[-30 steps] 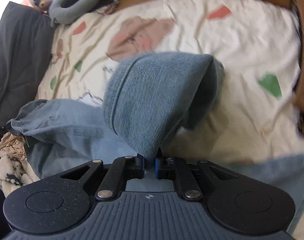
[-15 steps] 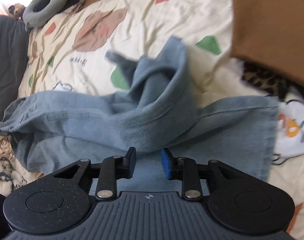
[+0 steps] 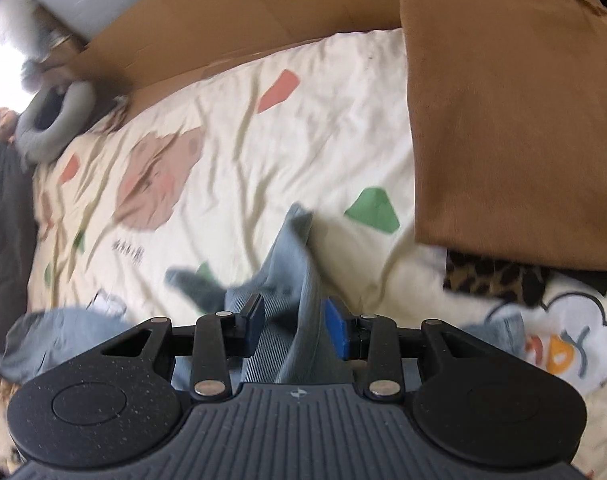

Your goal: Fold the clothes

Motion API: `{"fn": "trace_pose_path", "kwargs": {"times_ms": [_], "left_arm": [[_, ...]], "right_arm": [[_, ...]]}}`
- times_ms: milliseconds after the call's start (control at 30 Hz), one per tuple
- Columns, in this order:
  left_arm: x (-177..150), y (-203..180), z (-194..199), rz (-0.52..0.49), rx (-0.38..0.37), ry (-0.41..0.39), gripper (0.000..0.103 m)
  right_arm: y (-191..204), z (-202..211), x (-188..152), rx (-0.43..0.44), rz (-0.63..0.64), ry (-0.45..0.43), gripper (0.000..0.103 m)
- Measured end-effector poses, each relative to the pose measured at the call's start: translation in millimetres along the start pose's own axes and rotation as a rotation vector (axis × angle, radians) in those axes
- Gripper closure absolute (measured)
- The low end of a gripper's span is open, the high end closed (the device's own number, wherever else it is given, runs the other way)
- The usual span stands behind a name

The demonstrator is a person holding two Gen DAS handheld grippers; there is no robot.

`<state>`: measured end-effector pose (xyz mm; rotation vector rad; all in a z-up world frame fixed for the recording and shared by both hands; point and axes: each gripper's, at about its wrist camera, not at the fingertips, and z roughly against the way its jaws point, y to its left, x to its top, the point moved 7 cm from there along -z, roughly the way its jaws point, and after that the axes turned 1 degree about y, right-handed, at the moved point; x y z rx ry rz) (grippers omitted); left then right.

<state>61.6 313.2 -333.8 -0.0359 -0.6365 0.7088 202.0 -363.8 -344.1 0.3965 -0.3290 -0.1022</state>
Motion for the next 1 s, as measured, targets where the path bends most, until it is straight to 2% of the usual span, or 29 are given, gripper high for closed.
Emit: {"fn": "trace_pose_path", "kwargs": {"times_ms": [167, 200, 233, 267, 300, 467, 833, 1000], "left_arm": [[14, -9, -1, -0.014, -0.011, -0.023, 0.095], [19, -11, -2, -0.015, -0.013, -0.028, 0.095], [23, -13, -3, -0.016, -0.014, -0.034, 0.095], [28, -15, -3, -0.018, -0.015, -0.039, 0.095], [33, -18, -4, -0.020, -0.017, -0.046, 0.095], [59, -36, -7, -0.034, -0.024, -0.084, 0.095], [117, -53, -13, -0.018, 0.001, -0.165, 0.096], [144, -64, -21, -0.016, 0.007, -0.190, 0.096]], "right_arm": [[0, -34, 18, -0.063, 0.005, 0.042, 0.063], [1, -40, 19, -0.062, 0.012, 0.070, 0.067], [3, -44, 20, -0.058, 0.029, 0.101, 0.086], [5, -46, 21, -0.077, 0.048, 0.115, 0.096], [6, -47, 22, -0.101, 0.068, 0.124, 0.100], [11, -30, 38, -0.089, 0.083, 0.086, 0.101], [14, 55, 103, -0.068, 0.001, -0.144, 0.101], [24, 66, 130, -0.070, -0.022, -0.216, 0.101]]}}
